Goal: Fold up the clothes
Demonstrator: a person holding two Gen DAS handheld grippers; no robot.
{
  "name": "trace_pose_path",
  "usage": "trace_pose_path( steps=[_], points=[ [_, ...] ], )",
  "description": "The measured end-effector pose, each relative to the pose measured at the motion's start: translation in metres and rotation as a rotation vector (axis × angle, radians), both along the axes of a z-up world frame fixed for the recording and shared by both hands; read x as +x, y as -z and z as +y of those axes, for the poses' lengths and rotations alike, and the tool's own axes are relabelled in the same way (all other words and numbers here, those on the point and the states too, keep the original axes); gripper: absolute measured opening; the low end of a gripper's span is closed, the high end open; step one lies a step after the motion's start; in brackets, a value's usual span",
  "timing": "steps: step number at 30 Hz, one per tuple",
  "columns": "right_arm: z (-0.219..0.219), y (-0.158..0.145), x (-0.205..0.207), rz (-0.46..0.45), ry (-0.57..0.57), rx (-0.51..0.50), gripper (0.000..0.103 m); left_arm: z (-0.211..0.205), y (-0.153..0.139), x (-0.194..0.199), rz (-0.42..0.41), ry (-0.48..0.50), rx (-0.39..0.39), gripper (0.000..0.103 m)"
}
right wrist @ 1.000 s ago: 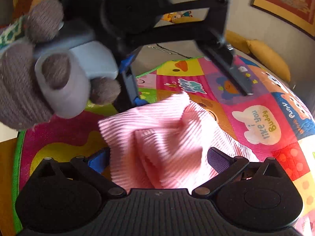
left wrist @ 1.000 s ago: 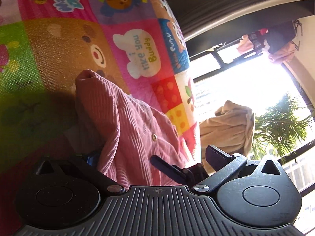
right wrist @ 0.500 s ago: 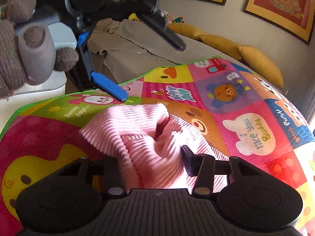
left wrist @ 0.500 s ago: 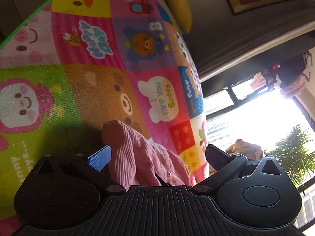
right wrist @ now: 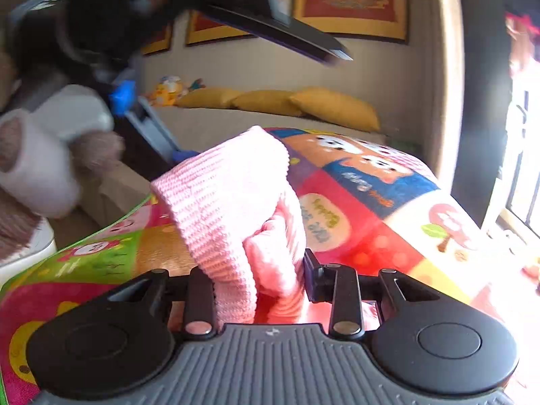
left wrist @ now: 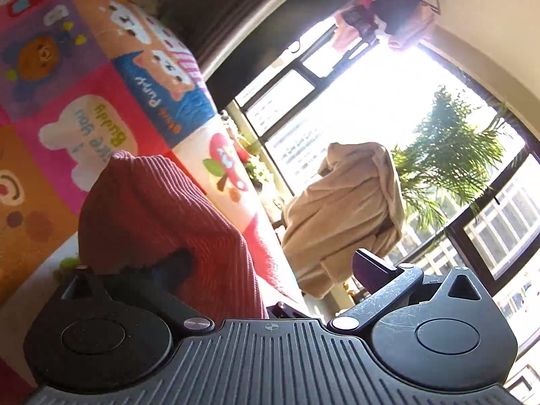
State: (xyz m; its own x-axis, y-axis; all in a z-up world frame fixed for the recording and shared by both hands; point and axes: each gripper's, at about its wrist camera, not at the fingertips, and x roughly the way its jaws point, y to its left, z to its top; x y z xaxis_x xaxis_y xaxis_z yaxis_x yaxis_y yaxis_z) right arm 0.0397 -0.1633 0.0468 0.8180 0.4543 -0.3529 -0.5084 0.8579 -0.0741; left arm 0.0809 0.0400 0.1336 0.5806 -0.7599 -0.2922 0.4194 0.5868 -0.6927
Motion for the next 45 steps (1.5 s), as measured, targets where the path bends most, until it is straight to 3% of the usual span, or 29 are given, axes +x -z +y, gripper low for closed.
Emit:
trace_pose_path(
  steps=[1, 4, 7, 9, 12, 14, 18, 20, 24, 30, 34, 38, 45],
  points=[
    [-0.018, 0.005, 0.008, 0.044, 0.054, 0.005, 0.033, -0.004, -0.007, -0.004, -0.041, -0.004, 0.017, 0.103],
    [-0.068, 0.022, 0.029, 0.185, 0.2, 0.024, 0.035, -0.008, -0.007, -0.012, -0.103, -0.136, 0.157, 0.103],
    [-0.094, 0.039, 0.039, 0.292, 0.241, 0.065, 0.052, -0.016, 0.023, -0.002, -0.002, -0.202, 0.318, 0.103],
    [-0.099, 0.041, 0.038, 0.285, 0.242, 0.073, 0.067, -0.021, 0.049, 0.005, 0.08, -0.182, 0.361, 0.103],
    [-0.104, 0.029, 0.036, 0.214, 0.251, 0.05, 0.073, -0.024, 0.088, 0.015, 0.201, -0.162, 0.406, 0.103],
    [-0.106, 0.015, 0.038, 0.166, 0.244, 0.066, 0.075, -0.024, 0.104, 0.018, 0.244, -0.154, 0.406, 0.103],
    [-0.105, -0.009, 0.049, 0.076, 0.249, 0.073, 0.094, -0.032, 0.117, 0.02, 0.254, -0.133, 0.389, 0.103],
    [-0.095, -0.002, 0.067, 0.1, 0.246, 0.02, 0.098, -0.031, 0.119, 0.019, 0.259, -0.116, 0.342, 0.103],
    [-0.08, 0.016, 0.074, 0.144, 0.237, -0.047, 0.098, -0.029, 0.125, 0.016, 0.268, -0.092, 0.24, 0.103],
    [-0.062, 0.042, 0.071, 0.189, 0.231, -0.124, 0.098, -0.031, 0.125, 0.015, 0.222, -0.108, 0.259, 0.103],
    [-0.05, 0.059, 0.069, 0.218, 0.226, -0.172, 0.098, -0.024, 0.125, 0.017, 0.219, -0.122, 0.219, 0.103],
    [-0.018, 0.057, 0.064, 0.194, 0.161, -0.19, 0.098, -0.013, 0.122, 0.02, 0.19, -0.159, 0.206, 0.103],
    [0.079, 0.051, 0.071, 0.079, -0.031, -0.3, 0.098, 0.062, 0.1, 0.012, 0.135, -0.313, 0.194, 0.103]
  ],
)
